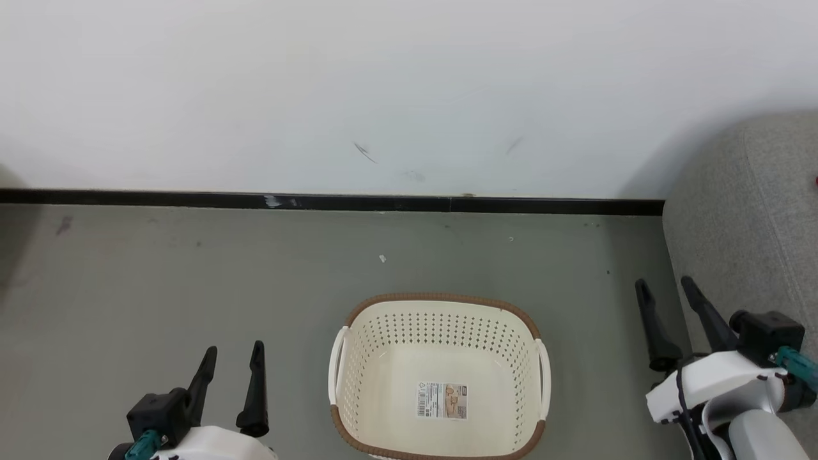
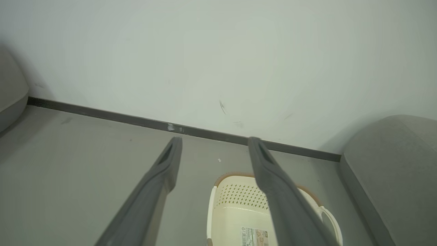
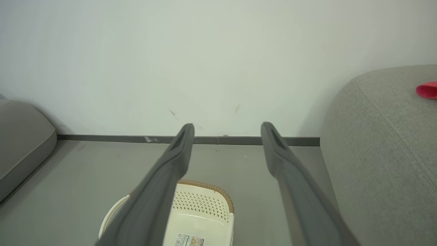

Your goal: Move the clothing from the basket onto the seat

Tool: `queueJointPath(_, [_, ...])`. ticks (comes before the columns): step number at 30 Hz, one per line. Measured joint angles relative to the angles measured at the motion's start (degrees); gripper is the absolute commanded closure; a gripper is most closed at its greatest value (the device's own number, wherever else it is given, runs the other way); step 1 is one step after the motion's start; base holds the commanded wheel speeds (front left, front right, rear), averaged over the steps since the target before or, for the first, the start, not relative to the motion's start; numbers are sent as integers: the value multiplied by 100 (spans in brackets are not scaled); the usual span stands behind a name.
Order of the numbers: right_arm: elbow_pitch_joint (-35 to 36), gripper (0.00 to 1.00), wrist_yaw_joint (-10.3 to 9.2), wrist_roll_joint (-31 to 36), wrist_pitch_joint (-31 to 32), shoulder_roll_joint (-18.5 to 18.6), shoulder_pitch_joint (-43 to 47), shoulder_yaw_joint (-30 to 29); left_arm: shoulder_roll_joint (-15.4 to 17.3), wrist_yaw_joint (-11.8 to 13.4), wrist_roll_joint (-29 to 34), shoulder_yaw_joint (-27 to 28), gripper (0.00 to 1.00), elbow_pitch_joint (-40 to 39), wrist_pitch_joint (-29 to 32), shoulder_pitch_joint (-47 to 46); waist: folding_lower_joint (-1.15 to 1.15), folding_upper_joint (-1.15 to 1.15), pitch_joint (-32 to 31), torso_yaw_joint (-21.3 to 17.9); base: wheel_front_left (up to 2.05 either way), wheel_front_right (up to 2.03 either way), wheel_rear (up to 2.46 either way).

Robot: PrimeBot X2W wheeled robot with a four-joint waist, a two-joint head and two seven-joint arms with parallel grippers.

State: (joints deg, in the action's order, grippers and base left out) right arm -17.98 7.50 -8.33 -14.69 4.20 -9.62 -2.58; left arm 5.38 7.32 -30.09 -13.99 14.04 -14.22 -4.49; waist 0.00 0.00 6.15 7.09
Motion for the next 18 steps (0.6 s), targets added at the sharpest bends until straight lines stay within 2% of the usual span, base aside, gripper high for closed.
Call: queueJointPath(18, [140,0,0,77,0,-130,747,-22,37,-101,204,88,0,225,-1,269,0,0,-582,164,0,0,0])
